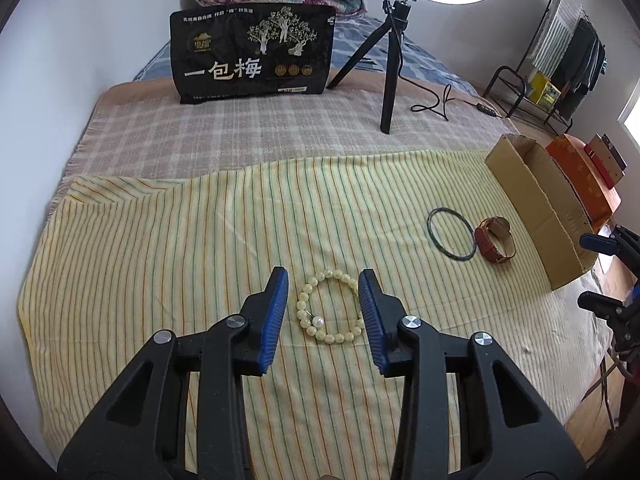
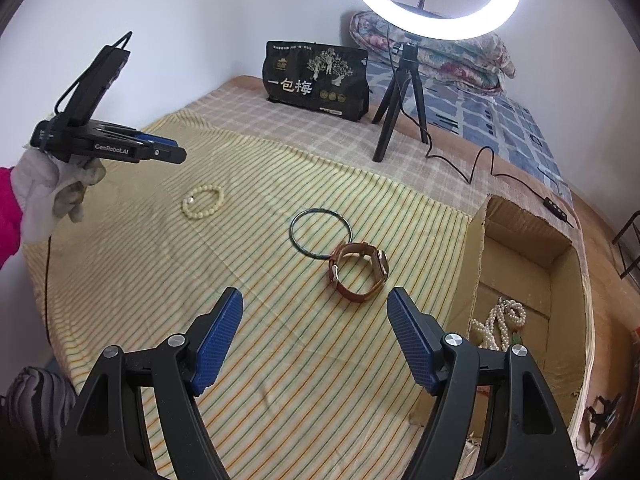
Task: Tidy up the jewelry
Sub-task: 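Grasp the cream bead bracelet with the left tool while the right tool grasps the watch strap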
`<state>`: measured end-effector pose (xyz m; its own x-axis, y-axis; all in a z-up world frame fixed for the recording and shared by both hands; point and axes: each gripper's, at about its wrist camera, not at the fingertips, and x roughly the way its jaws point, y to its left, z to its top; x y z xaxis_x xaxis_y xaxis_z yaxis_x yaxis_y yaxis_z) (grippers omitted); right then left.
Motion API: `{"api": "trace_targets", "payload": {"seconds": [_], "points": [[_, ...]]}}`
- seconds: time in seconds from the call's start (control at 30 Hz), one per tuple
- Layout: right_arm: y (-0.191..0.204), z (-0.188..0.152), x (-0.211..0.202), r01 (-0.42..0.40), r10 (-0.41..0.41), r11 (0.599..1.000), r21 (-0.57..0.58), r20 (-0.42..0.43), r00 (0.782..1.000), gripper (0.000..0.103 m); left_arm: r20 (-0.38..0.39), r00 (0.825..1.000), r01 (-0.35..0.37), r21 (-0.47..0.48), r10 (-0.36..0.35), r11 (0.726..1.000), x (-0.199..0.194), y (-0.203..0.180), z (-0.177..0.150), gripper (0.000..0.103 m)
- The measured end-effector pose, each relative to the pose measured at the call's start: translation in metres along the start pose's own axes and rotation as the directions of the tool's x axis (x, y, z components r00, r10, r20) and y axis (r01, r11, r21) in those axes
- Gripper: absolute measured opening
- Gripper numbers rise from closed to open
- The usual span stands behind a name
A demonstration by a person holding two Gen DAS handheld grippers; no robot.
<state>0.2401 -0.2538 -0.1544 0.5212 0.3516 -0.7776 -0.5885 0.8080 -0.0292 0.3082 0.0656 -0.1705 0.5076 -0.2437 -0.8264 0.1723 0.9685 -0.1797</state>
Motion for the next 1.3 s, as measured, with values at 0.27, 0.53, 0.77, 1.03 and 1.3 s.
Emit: {"api": "trace_targets", "payload": {"seconds": [0.27,0.53,0.77,1.03,1.3], "points": [[0.0,0.003,0.024,-0.019,0.019,1.0,-0.009,-0.049,0.999,0.064,-0.075,0.997,0.016,-0.021,-0.018,1.0,0.029,0.01,0.0,0.032],[-0.006,0.009,0.045,-0.027,0.026,1.0,-0.005,-0.1,0.995,0.052,-0.147,0.989,-0.016,0.016,0.018,1.0,0.054,0.007,0.002,0.029],[-0.004,0.013,0.065,-0.03,0.025,0.999,-0.031,-0.147,0.989,0.044,-0.174,0.984,-0.042,0.036,0.047,0.998,0.069,0.006,0.005,0.025],[-0.005,0.016,0.089,-0.003,-0.007,0.999,-0.048,-0.199,0.98,0.041,-0.183,0.981,-0.055,0.072,0.067,0.996,0.076,0.004,0.007,0.025],[-0.002,0.011,0.108,0.026,-0.042,0.997,-0.069,-0.239,0.97,0.037,-0.17,0.978,-0.098,0.153,0.124,0.983,0.081,-0.005,0.0,0.021]]}}
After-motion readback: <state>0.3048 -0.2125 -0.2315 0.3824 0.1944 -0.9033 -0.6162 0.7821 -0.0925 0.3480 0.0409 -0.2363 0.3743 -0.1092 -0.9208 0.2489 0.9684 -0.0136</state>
